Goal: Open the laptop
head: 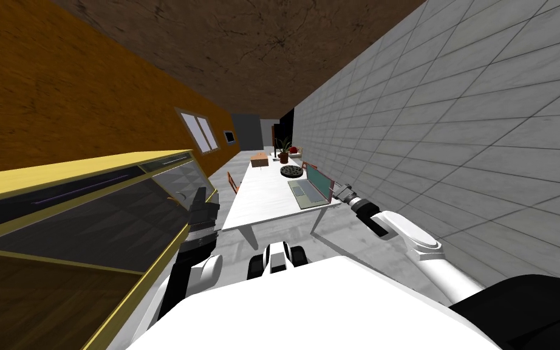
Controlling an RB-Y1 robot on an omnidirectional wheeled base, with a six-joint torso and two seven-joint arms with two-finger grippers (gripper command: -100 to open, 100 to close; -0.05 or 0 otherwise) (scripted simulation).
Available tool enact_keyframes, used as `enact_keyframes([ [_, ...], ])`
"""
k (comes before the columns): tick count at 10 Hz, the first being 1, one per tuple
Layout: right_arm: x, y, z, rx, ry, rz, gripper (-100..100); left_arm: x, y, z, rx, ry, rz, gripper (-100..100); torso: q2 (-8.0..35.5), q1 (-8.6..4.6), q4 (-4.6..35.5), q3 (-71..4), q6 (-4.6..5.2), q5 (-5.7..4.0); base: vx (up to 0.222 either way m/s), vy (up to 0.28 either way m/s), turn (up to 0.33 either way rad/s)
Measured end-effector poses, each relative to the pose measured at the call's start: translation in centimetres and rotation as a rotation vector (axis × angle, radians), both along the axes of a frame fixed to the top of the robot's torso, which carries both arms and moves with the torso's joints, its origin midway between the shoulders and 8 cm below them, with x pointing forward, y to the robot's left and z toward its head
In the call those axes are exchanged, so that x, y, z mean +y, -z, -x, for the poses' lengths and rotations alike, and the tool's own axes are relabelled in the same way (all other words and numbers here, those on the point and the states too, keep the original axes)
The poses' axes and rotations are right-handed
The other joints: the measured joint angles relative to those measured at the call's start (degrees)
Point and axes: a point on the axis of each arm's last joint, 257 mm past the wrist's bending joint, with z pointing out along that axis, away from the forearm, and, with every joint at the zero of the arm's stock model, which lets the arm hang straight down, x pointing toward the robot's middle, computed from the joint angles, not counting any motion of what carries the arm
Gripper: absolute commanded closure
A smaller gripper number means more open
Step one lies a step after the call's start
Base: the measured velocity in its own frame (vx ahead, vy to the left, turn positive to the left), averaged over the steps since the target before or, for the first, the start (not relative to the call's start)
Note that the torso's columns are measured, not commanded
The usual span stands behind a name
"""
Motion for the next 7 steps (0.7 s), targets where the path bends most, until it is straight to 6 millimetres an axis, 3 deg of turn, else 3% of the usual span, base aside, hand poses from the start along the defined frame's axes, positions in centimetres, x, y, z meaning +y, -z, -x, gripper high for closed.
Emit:
enact_keyframes([
  [7, 1.8, 1.6, 0.3, -0.002, 0.012, 0.194, 100, 0.0, 0.0, 0.0, 0.0, 0.0, 0.0, 0, 0.29, 0.16, 0.18, 0.16, 0.06, 0.14, -0.009, 0.015, 0.02],
])
